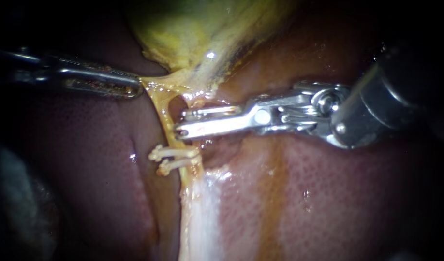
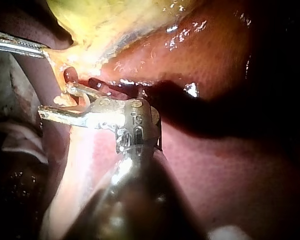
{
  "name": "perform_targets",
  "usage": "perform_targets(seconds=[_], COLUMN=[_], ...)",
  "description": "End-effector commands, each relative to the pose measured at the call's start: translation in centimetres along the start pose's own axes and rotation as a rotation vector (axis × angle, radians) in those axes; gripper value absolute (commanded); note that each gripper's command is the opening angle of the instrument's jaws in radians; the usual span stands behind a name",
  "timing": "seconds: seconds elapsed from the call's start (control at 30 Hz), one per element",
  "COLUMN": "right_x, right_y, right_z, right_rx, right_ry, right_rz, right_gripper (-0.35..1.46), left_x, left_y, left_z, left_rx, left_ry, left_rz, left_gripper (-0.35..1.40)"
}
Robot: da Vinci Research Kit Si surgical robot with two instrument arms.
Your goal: Clipping third clip left tube
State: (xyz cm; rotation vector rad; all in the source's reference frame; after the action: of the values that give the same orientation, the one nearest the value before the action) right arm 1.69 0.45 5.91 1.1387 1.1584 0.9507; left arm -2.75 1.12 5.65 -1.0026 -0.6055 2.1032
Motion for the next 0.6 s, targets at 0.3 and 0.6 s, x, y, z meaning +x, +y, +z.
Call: perform_targets(seconds=[0.3, 0.6], right_x=[-0.01, -0.16], right_y=[0.07, 0.43], right_z=[0.02, 0.01], right_rx=[-0.003, -0.014], right_ry=[0.001, -0.005], right_rz=[-0.002, -0.021], right_gripper=[0.49, 0.49], left_x=[0.00, 0.00], left_y=[0.00, 0.00], left_z=[0.00, 0.00], left_rx=[0.000, 0.000], left_ry=[0.000, 0.000], left_rz=[0.000, -0.006], left_gripper=[-0.35, -0.35])
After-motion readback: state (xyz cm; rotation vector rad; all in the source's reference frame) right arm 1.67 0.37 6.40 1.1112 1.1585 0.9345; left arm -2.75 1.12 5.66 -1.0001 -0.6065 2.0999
